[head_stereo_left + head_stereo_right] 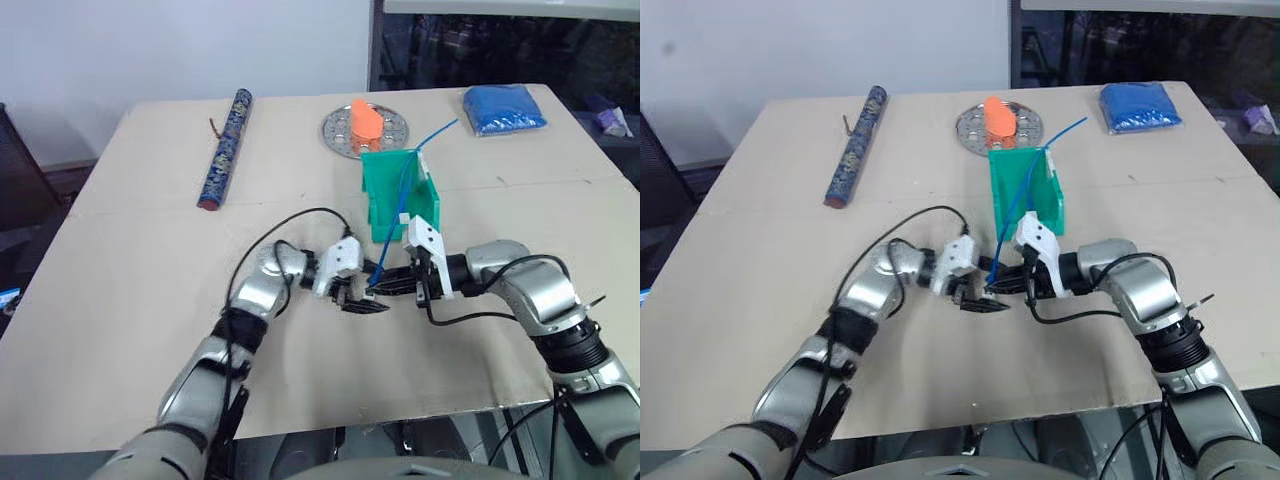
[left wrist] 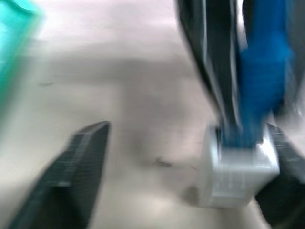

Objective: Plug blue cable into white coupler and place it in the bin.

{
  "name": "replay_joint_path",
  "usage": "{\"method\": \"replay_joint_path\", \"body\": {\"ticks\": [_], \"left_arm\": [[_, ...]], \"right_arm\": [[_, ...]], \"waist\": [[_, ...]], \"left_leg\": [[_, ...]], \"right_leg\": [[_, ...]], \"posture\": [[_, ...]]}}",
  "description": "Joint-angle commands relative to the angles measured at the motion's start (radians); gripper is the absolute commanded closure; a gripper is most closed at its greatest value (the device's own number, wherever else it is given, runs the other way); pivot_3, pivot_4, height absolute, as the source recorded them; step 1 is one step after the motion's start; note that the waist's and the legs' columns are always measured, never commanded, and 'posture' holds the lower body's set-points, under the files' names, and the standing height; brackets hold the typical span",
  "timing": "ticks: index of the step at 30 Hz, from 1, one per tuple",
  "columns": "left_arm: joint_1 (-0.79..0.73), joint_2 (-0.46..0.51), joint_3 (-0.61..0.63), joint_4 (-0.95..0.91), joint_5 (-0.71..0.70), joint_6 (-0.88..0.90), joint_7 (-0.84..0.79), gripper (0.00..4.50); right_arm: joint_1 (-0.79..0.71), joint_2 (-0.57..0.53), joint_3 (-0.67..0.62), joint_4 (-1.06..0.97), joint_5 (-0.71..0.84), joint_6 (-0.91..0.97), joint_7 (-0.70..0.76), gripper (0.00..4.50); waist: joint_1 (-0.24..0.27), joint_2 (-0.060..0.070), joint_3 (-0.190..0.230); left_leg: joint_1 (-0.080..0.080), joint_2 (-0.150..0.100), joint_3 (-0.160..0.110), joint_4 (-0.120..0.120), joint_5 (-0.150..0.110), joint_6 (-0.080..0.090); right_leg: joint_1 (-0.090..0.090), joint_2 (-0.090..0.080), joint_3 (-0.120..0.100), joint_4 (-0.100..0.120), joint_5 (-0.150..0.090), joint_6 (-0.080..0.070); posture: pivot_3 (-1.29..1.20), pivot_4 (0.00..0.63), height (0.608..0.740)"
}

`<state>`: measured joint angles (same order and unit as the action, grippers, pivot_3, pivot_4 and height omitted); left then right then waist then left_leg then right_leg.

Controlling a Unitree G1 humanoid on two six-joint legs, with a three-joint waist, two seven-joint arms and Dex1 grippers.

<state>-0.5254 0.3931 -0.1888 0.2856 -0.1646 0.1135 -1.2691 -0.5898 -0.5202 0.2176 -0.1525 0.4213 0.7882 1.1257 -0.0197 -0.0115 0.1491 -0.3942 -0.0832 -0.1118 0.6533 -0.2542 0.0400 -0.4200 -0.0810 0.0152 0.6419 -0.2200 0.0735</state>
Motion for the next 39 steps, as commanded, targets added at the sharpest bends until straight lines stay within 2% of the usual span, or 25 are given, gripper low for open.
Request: {"method": "replay_joint_path", "body": {"ticks": [1, 5, 8, 15, 18, 20, 24, 25, 28, 32, 34, 39], "left_arm": [[0.078, 0.05, 0.108, -0.321, -0.105, 0.226, 0.126, 0.07], [0.149, 0.071, 0.186, -0.576, -0.171, 0.45, 0.297, 0.07], [0.139, 0.049, 0.245, -0.717, -0.223, 0.611, 0.446, 0.07], [0.11, 0.043, 0.249, -0.806, -0.264, 0.71, 0.587, 0.07], [0.112, 0.046, 0.246, -0.812, -0.272, 0.711, 0.614, 0.0], [0.113, 0.048, 0.244, -0.813, -0.281, 0.711, 0.625, 0.0], [0.134, 0.058, 0.242, -0.822, -0.298, 0.707, 0.637, 0.0], [0.139, 0.06, 0.242, -0.824, -0.302, 0.707, 0.639, 0.0], [0.153, 0.069, 0.24, -0.831, -0.314, 0.704, 0.642, 0.0], [0.193, 0.087, 0.252, -0.851, -0.335, 0.69, 0.636, 0.0], [0.248, 0.099, 0.26, -0.868, -0.326, 0.659, 0.637, 0.0], [0.446, 0.105, 0.266, -0.891, -0.232, 0.544, 0.7, 0.0]], "right_arm": [[-0.105, -0.044, -0.101, 0.049, 0.059, 0.017, 0.022, 4.5], [-0.267, -0.075, -0.12, 0.252, 0.037, 0.0, 0.032, 4.5], [-0.428, -0.065, -0.049, 0.52, -0.08, -0.099, 0.04, 4.5], [-0.635, 0.042, 0.033, 0.979, -0.26, -0.355, 0.069, 4.5], [-0.705, 0.086, 0.001, 1.138, -0.313, -0.499, -0.043, 3.4], [-0.735, 0.099, -0.02, 1.205, -0.329, -0.546, -0.087, 2.48], [-0.802, 0.086, -0.096, 1.324, -0.366, -0.679, -0.381, 0.52], [-0.809, 0.078, -0.107, 1.335, -0.374, -0.699, -0.415, 0.07], [-0.804, 0.04, -0.136, 1.332, -0.388, -0.748, -0.449, 0.02], [-0.724, 0.001, -0.198, 1.232, -0.337, -0.78, -0.365, 0.02], [-0.612, -0.014, -0.255, 1.087, -0.261, -0.743, -0.297, 0.02], [-0.167, -0.055, -0.387, 0.607, -0.075, -0.648, -0.191, 0.02]], "waist": [[0.001, 0.001, 0.001], [0.008, 0.001, 0.004], [0.01, 0.0, 0.005], [0.004, 0.0, 0.006], [0.003, 0.001, 0.006], [0.003, 0.001, 0.007], [0.004, 0.001, 0.007], [0.004, 0.001, 0.007], [0.005, 0.001, 0.007], [0.002, 0.002, 0.008], [-0.001, 0.002, 0.007], [0.009, 0.002, 0.007]], "left_leg": [[-0.001, 0.0, 0.0, -0.001, 0.0, 0.0], [-0.003, -0.001, 0.0, -0.001, 0.003, -0.004], [-0.003, -0.001, 0.0, -0.001, 0.003, -0.005], [-0.003, -0.001, 0.002, -0.003, 0.004, -0.007], [-0.004, -0.001, 0.003, -0.003, 0.004, -0.007], [-0.005, -0.001, 0.003, -0.003, 0.005, -0.008], [-0.005, -0.001, 0.003, -0.004, 0.005, -0.009], [-0.005, -0.001, 0.003, -0.004, 0.005, -0.009], [-0.005, -0.001, 0.003, -0.004, 0.005, -0.009], [-0.005, -0.001, 0.005, -0.004, 0.005, -0.009], [-0.004, 0.0, 0.005, -0.004, 0.005, -0.009], [-0.004, 0.001, 0.005, -0.005, 0.005, -0.009]], "right_leg": [[-0.001, -0.001, 0.0, 0.0, 0.0, 0.0], [-0.003, -0.005, 0.0, -0.001, 0.0, 0.0], [-0.002, -0.004, 0.0, -0.001, 0.0, 0.0], [-0.003, -0.004, 0.001, -0.001, 0.0, 0.0], [-0.005, -0.003, 0.002, -0.002, 0.0, 0.0], [-0.006, -0.003, 0.003, -0.001, 0.0, 0.0], [-0.006, 0.0, 0.003, -0.001, 0.0, 0.0], [-0.006, 0.0, 0.003, -0.001, 0.0, 0.0], [-0.006, 0.0, 0.004, -0.001, 0.0, -0.001], [-0.006, 0.001, 0.005, -0.001, 0.0, -0.001], [-0.006, 0.001, 0.005, -0.001, 0.0, -0.001], [-0.006, 0.0, 0.007, -0.002, 0.0, 0.0]], "posture": [[0.0, 0.15, 0.74], [0.0, 0.15, 0.74], [0.0, 0.15, 0.74], [0.0, 0.15, 0.74], [0.0, 0.15, 0.74], [0.0, 0.15, 0.74], [0.0, 0.15, 0.74], [0.0, 0.15, 0.74], [0.0, 0.15, 0.74], [0.0, 0.15, 0.74], [0.0, 0.15, 0.74], [0.0, 0.15, 0.74]]}}
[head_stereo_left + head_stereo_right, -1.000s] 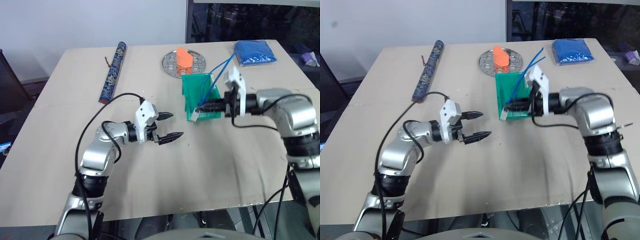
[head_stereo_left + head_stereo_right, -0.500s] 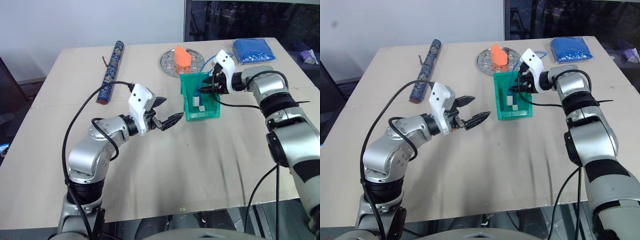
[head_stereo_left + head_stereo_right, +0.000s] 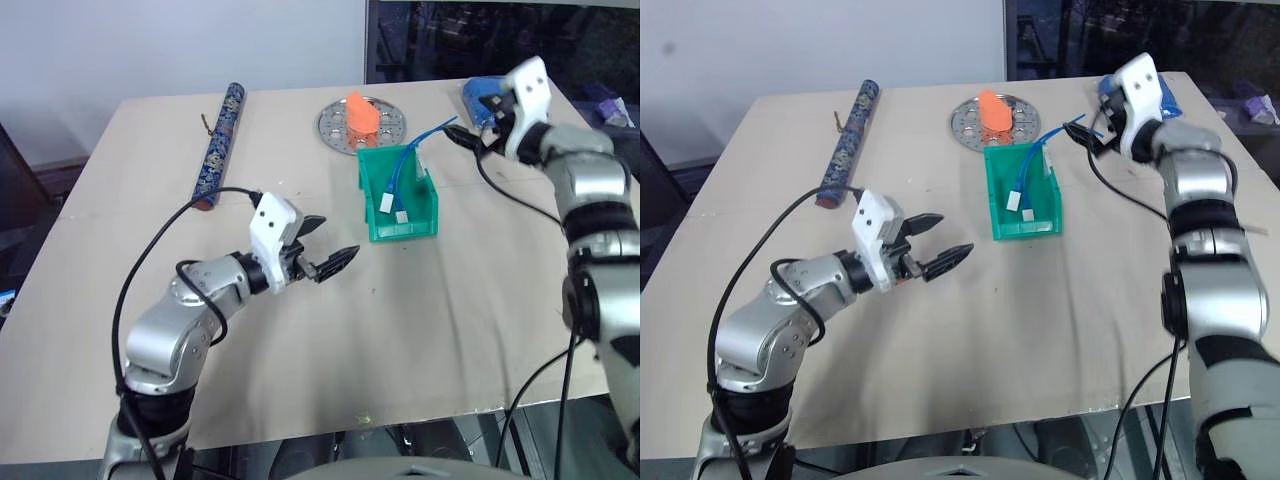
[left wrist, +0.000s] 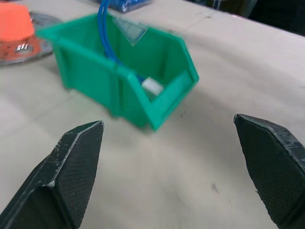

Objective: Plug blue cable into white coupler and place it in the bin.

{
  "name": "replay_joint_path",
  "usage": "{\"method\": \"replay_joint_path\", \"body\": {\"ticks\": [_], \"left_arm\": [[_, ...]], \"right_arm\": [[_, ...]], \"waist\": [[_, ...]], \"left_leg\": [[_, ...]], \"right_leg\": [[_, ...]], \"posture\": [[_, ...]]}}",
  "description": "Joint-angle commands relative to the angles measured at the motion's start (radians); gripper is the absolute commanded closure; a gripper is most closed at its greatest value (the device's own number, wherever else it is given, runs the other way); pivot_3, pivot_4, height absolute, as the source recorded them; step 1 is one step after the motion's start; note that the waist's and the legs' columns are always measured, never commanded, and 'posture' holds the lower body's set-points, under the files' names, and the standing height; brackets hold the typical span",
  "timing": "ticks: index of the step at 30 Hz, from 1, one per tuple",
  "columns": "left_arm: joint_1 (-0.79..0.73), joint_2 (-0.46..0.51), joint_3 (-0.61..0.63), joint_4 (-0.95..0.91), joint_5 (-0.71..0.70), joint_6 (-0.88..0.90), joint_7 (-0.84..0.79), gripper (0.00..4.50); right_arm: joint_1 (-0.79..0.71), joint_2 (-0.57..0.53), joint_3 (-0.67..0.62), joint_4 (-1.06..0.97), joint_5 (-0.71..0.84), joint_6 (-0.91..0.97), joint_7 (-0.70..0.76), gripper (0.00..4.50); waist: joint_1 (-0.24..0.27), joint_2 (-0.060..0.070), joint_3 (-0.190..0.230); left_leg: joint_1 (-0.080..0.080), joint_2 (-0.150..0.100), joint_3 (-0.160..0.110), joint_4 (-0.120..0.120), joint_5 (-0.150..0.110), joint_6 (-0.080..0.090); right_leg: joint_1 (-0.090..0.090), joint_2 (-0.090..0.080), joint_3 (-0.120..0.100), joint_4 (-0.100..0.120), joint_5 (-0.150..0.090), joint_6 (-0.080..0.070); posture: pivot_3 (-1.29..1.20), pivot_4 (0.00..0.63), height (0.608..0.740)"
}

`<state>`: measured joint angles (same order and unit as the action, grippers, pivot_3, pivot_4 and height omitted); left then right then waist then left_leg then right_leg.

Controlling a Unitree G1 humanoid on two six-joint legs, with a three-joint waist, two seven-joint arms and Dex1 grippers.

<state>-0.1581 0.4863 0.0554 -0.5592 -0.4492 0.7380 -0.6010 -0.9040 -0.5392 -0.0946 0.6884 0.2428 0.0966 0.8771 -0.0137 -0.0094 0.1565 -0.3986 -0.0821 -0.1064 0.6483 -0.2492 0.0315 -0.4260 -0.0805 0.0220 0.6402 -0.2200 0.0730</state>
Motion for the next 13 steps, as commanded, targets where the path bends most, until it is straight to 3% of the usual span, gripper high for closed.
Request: {"method": "replay_joint_path", "body": {"ticks": [1, 3, 7, 13], "left_arm": [[0.133, 0.012, 0.02, -0.05, 0.073, -0.117, 0.036, 0.0], [0.248, 0.003, 0.016, -0.049, 0.121, -0.199, 0.051, 0.0], [0.384, -0.05, 0.029, -0.053, 0.127, -0.278, 0.083, 0.0], [0.526, -0.059, 0.021, -0.057, 0.146, -0.356, 0.08, 0.0]], "right_arm": [[0.251, -0.055, -0.091, -0.315, 0.119, 0.065, 0.065, 0.02], [0.473, -0.071, -0.138, -0.469, 0.175, 0.048, 0.117, 0.02], [0.755, -0.114, -0.137, -0.627, 0.194, 0.062, 0.177, 0.02], [0.888, -0.109, -0.126, -0.656, 0.161, 0.006, 0.164, 0.02]], "waist": [[0.007, 0.001, 0.0], [0.015, 0.002, 0.001], [0.018, 0.005, 0.002], [0.005, 0.005, 0.003]], "left_leg": [[0.0, 0.0, 0.0, 0.0, 0.0, 0.0], [-0.001, -0.001, 0.0, 0.0, 0.0, 0.0], [0.001, -0.001, 0.002, 0.0, -0.003, 0.005], [0.018, 0.001, 0.005, 0.0, -0.006, 0.002]], "right_leg": [[0.0, -0.001, 0.001, 0.0, 0.0, 0.0], [0.0, -0.004, 0.002, -0.001, 0.0, 0.0], [0.001, -0.005, 0.003, -0.001, 0.0, 0.0], [0.017, -0.006, 0.003, -0.001, -0.005, -0.001]], "posture": [[0.0, 0.15, 0.74], [0.0, 0.15, 0.74], [0.0, 0.15, 0.74], [0.0, 0.15, 0.74]]}}
